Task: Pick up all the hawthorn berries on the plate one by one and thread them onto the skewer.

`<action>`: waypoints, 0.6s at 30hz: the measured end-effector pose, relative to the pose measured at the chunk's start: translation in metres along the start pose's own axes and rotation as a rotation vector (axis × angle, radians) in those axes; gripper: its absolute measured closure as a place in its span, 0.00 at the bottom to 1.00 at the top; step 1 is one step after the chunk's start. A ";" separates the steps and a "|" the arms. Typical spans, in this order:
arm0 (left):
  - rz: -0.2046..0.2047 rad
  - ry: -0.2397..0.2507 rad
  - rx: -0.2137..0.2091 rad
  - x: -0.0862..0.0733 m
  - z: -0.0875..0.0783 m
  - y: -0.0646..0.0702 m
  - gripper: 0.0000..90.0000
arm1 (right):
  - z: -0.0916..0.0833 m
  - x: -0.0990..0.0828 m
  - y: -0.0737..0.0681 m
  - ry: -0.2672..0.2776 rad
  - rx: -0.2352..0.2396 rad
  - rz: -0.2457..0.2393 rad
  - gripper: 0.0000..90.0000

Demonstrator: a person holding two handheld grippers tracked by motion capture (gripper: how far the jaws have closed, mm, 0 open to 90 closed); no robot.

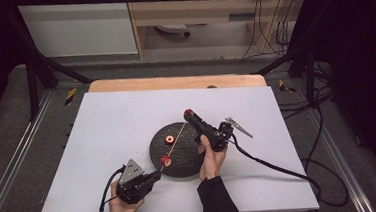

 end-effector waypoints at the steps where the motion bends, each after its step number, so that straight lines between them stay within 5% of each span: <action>1: -0.001 0.001 0.000 0.000 0.000 0.000 0.98 | 0.000 0.000 0.000 -0.001 0.001 0.001 0.70; 18: -0.034 0.026 0.003 0.004 0.005 0.004 0.98 | -0.001 -0.003 -0.001 0.000 0.010 0.008 0.70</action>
Point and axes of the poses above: each handheld gripper's, and its own axes: z roughly forward along the jaws, x roughly out of its top, y roughly to its right, the point moved 5 cm from there along z, roughly forward along the jaws
